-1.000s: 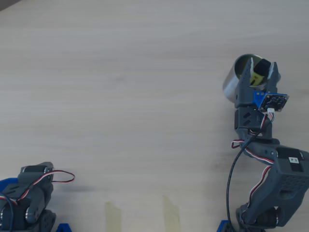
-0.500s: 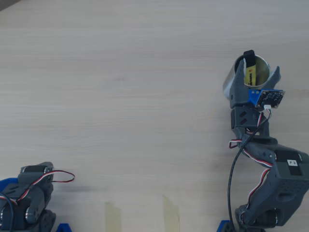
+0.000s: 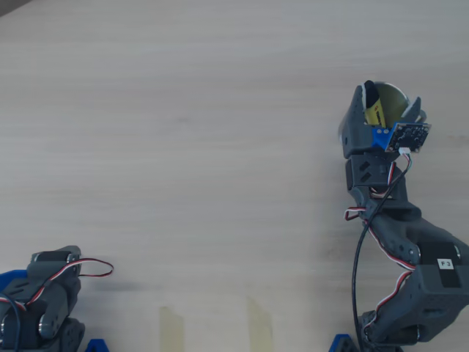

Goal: Grab the yellow pen and put it in the silver cup.

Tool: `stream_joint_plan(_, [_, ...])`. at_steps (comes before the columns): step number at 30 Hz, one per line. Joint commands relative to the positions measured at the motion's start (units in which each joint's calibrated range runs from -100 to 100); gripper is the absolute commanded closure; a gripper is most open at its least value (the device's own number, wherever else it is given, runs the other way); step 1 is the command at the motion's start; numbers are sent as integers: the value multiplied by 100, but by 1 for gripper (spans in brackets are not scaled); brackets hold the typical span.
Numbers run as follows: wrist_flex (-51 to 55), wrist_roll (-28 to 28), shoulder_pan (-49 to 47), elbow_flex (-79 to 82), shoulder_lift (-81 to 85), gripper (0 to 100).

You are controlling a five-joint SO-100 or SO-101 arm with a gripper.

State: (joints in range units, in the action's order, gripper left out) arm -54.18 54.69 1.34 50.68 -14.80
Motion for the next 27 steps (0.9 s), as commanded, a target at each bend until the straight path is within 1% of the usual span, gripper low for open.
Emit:
stream_joint_plan(1, [412,29,-90,34,615,59])
stream_joint_plan(5, [806,29,-99,261,1097,59])
stream_joint_plan(15, [918,70,-90,1613,2610,59])
stream_joint_plan(25, [2977,96,-81,2347,4730,58])
stream_joint_plan(27, [3346,258,-73,2683,5287,58])
